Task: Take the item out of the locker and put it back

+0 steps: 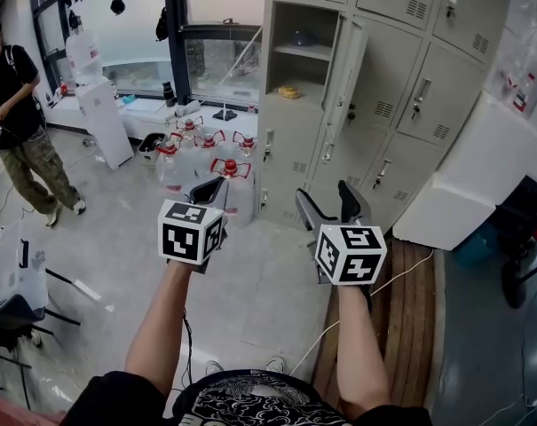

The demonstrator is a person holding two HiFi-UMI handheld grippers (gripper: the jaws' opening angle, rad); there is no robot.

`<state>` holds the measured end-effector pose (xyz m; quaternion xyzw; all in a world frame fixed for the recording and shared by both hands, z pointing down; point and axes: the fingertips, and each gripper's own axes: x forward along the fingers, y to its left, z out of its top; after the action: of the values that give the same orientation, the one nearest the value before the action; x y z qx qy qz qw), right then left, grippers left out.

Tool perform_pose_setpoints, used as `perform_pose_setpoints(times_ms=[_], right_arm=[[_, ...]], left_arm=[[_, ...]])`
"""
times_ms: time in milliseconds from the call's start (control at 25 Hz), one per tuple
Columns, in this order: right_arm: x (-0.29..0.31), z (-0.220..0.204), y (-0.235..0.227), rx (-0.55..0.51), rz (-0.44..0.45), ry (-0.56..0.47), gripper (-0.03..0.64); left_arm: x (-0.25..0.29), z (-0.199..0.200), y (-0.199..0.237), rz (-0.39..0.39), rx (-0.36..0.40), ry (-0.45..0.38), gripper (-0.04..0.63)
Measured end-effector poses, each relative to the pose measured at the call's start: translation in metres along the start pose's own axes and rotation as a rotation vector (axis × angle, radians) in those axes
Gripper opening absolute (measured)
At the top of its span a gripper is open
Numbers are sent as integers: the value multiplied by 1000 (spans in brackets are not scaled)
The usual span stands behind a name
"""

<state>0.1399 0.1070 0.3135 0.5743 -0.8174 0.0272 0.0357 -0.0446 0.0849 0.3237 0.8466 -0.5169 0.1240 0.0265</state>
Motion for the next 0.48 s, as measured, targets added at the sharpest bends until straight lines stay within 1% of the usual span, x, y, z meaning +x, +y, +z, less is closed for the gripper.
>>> perform_pose_setpoints(times_ms=[80, 480], right_arm=[[0, 0, -4, 4, 4, -7, 396], [3, -4, -27, 14, 52, -5, 410]], left_arm=[[2, -1, -2, 9, 0, 2, 1], [17, 2, -21, 51, 0, 15, 1]])
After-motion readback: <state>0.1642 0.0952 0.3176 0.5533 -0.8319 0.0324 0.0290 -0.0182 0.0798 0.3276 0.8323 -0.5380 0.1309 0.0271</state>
